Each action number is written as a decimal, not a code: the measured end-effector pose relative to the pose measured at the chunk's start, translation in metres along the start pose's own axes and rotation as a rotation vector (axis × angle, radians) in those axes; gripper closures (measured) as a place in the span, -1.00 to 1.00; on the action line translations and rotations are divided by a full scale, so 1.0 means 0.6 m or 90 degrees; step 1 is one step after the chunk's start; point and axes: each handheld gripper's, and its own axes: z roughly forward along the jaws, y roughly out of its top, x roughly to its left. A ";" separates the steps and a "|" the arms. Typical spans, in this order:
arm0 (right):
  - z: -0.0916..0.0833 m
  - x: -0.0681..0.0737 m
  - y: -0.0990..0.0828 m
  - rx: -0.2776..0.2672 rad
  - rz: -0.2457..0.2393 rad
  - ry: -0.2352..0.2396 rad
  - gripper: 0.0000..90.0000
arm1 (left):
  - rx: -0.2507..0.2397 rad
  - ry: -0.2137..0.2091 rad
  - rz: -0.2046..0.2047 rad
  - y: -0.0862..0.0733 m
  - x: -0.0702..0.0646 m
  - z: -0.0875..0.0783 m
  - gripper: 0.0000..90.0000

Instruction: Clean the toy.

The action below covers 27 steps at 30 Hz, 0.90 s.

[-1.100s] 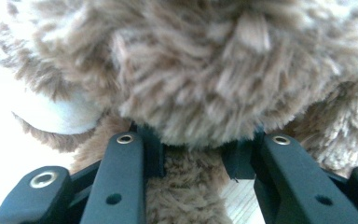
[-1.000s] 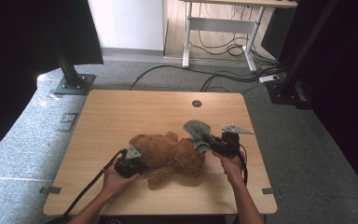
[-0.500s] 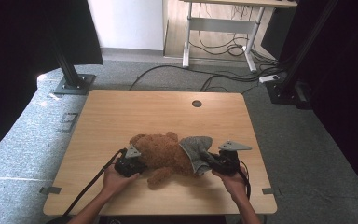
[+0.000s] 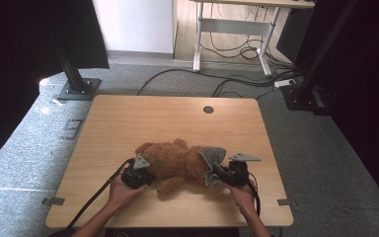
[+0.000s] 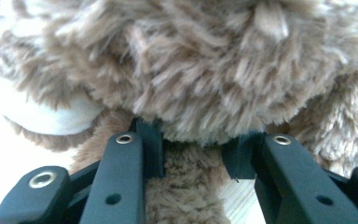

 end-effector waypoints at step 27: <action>0.015 -0.017 0.084 -0.101 0.004 0.006 0.80 | -0.001 0.016 0.010 -0.004 -0.009 0.005 0.39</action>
